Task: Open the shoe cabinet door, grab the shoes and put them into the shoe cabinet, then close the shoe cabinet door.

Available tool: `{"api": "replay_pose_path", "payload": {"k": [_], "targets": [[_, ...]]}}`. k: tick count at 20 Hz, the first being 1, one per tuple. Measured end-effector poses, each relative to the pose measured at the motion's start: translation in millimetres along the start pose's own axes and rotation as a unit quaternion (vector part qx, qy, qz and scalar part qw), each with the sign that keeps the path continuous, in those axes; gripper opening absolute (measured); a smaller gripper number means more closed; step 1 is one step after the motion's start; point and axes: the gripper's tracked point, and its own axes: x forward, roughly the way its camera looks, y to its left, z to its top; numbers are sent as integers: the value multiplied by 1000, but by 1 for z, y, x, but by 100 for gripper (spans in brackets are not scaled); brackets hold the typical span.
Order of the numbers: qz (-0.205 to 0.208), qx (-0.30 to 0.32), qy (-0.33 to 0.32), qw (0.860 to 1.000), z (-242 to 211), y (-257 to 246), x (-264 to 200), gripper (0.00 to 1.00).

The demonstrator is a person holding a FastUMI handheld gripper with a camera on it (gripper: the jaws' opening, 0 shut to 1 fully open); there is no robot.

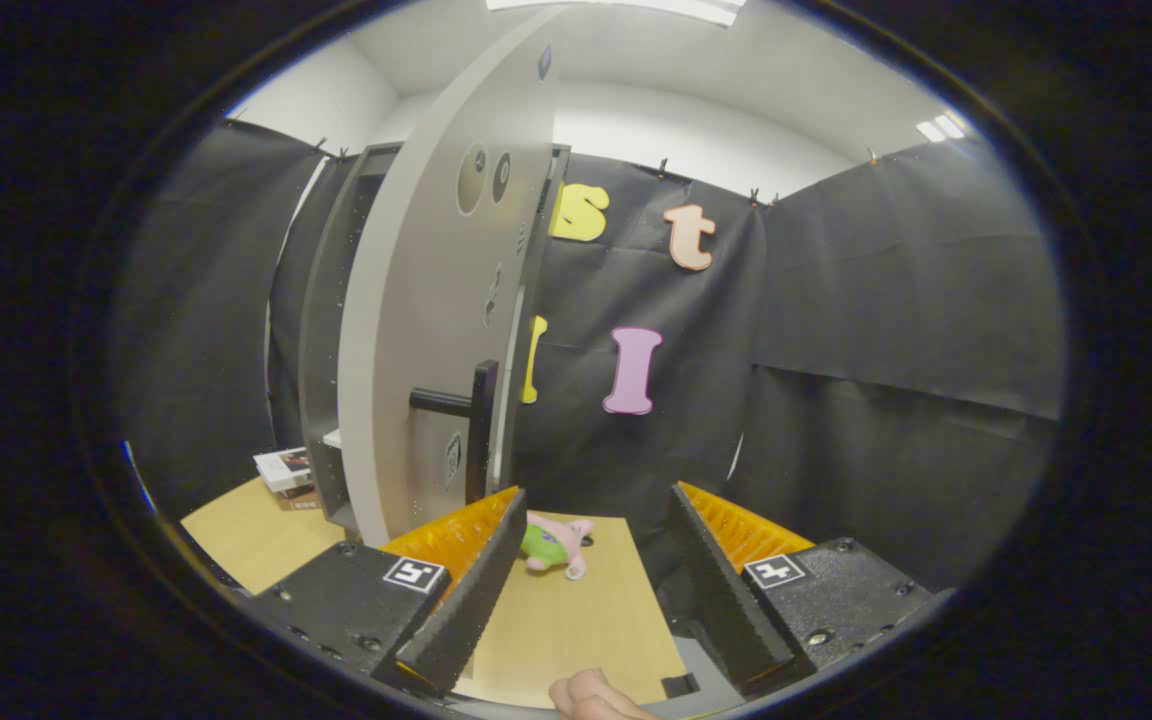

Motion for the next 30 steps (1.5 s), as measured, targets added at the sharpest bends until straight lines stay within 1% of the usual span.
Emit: {"api": "replay_pose_path", "payload": {"k": [3, 6, 8, 9, 12, 15, 21, 24, 26, 28, 30], "targets": [[50, 23, 4, 998, 3, 42, 2, 94], [71, 44, 12, 996, 2, 79, 3, 94], [89, 39, 11, 995, 4, 106, 8, 94], [91, 33, 10, 995, 5, 118, 11, 94], [89, 17, 21, 996, -4, 149, 26, 94], [90, 11, 9, 996, 7, 181, 46, 94], [78, 3, -5, 997, 25, 270, 100, 95], [49, 6, -23, 999, 40, 292, 124, 95], [25, 7, -39, 999, 44, 295, 132, 95], [16, 11, -40, 999, 41, 292, 132, 95], [21, 17, -34, 999, 38, 291, 135, 95]]}}
